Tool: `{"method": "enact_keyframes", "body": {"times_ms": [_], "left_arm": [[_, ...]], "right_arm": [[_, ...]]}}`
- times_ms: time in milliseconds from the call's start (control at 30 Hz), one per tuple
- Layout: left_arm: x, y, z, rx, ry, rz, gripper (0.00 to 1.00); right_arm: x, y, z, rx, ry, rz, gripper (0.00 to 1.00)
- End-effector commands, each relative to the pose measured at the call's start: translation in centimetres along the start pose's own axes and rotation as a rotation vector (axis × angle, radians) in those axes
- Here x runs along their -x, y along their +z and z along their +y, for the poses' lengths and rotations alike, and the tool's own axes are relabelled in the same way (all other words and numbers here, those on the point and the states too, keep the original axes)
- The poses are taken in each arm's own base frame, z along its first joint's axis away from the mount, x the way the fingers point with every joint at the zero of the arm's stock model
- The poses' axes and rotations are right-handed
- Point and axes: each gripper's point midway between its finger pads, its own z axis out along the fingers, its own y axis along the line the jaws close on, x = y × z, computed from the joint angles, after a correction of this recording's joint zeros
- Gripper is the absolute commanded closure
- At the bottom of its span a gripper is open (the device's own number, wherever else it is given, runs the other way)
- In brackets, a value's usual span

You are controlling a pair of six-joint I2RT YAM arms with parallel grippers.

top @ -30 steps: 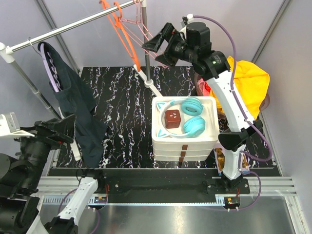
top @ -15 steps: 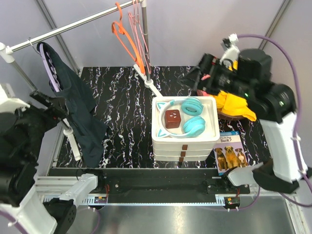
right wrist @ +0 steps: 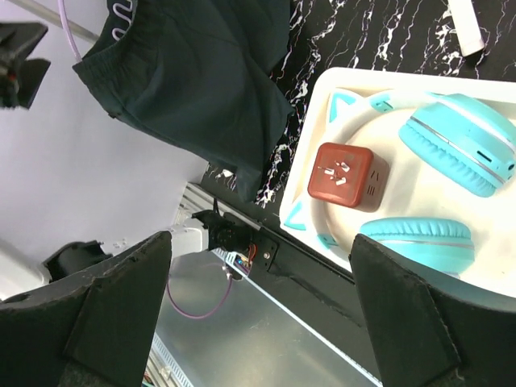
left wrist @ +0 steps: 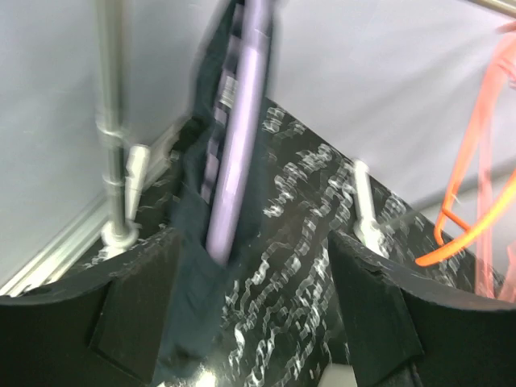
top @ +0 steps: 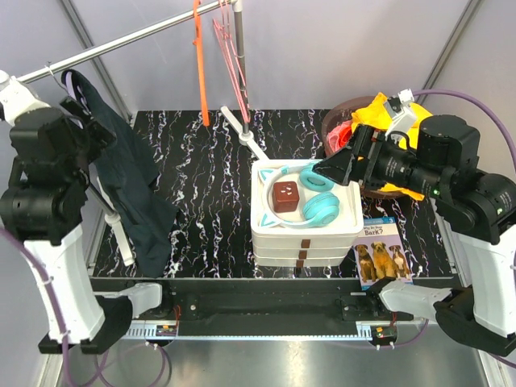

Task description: Remove the shorts from the hanger

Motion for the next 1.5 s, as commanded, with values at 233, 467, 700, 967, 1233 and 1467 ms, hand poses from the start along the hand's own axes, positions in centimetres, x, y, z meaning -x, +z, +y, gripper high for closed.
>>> {"method": "enact_keyframes", "body": {"times_ms": [233,467,700,967,1233,1467], "left_arm": [[3.7,4.2,1.1,0.043,-0.069,-0.077,0.21],[2.7,6.5,0.7,-0.007,-0.056,-0.044,0.25],[1.7,7.6,1.2,0.008,-0.023,-0.022,0.43],[1.7,8.2,0.7,-0.022,0.017,-0.023,0.72],[3.5,6.9,-1.2,-0.118,-0.001,-0.078,1.00],[5.3,5.2,-3.6,-0.242,-0.022,-0.119,1.00]], "right_arm": [[-1.4,-2.0,0.6,0.057,-0.043,0.023,0.00],[-1.3,-1.2,0.5,0.057,-0.058,0.035,0.00],[-0.9,-0.2,0.8,0.070,-0.075,0.042,0.00],[-0.4,0.6,0.9,0.075,-0.099,0.041,0.00],[-0.3,0.9,0.8,0.072,-0.107,0.044,0.00],[-0.4,1.0,0.7,0.070,-0.111,0.046,0.00]]}}
